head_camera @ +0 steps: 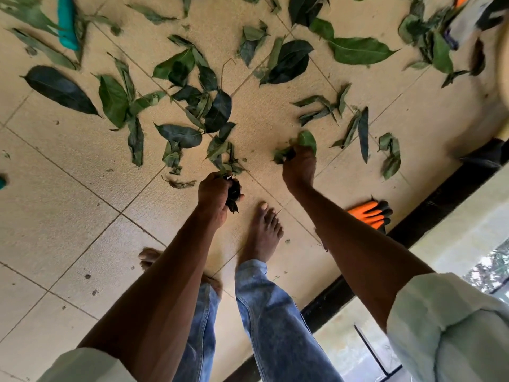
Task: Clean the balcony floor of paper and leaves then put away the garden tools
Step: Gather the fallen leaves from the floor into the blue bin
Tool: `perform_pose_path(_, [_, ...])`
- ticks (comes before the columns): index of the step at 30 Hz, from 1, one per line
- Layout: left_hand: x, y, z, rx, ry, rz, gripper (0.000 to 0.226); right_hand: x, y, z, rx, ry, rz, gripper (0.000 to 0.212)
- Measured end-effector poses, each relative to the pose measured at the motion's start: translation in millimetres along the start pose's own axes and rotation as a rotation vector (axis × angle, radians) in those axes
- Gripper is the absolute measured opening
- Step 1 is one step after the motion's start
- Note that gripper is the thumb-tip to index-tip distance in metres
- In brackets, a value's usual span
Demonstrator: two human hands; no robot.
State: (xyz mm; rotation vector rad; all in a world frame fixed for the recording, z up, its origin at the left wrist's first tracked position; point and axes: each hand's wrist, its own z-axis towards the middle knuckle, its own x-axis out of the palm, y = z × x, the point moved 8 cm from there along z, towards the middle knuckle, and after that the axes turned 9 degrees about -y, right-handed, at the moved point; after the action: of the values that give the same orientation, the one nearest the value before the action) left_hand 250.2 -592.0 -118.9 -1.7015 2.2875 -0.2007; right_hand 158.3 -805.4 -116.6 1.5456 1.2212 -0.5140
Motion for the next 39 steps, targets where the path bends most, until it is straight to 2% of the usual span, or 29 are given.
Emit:
perform_pose_path(2, [0, 1, 4, 0.004, 0.004, 0.018, 0.024, -8, -18, 23, 0.088, -0.068, -0.091, 0.029])
perform_pose_path(5, [-1, 4, 10, 0.005, -0.002, 0.045, 0.024, -3, -29, 37, 0.102, 0.011, -0.196, 0.026])
perform_pose_path(7, [0, 5, 12, 0.005, 0.001, 0.05, 0.024, 0, -18, 33, -0.018, 0.023, -0.217, 0.03])
perform_pose_path(10, [0, 8, 13, -0.008, -0.007, 0.052, 0.024, 13, 5, 14, -0.306, 0.105, -0.326, 0.052])
perform_pose_path(12, [-1, 7, 11, -0.009, -0.002, 0.05, 0.026, 17, 9, 8, -0.367, 0.133, -0.371, 0.052])
perform_pose_path(15, [-8, 3, 4, -0.006, -0.027, 0.018, 0.026, 9, 11, -4, -0.215, 0.065, -0.183, 0.035])
perform_pose_path(18, [-26, -4, 0, 0.023, -0.098, 0.006, 0.027, 10, 18, -30, -0.04, 0.082, 0.031, 0.022])
perform_pose_path(21, [-55, -5, 0, 0.034, -0.22, -0.054, 0.028, 36, 34, -71, -0.094, 0.252, 0.001, 0.016])
perform_pose_path(23, [-77, -3, 3, 0.047, -0.291, -0.081, 0.031, 55, 44, -96, -0.146, 0.305, -0.022, 0.015])
perform_pose_path(26, [-105, 2, 9, 0.053, -0.348, -0.079, 0.033, 74, 64, -117, -0.259, 0.226, -0.106, 0.012])
perform_pose_path(30, [-127, 6, 15, 0.038, -0.336, -0.086, 0.032, 96, 76, -109, -0.363, 0.106, -0.232, 0.023])
perform_pose_path(39, [-137, 1, 12, 0.017, -0.307, -0.097, 0.03, 95, 67, -109, -0.343, 0.208, -0.231, 0.043])
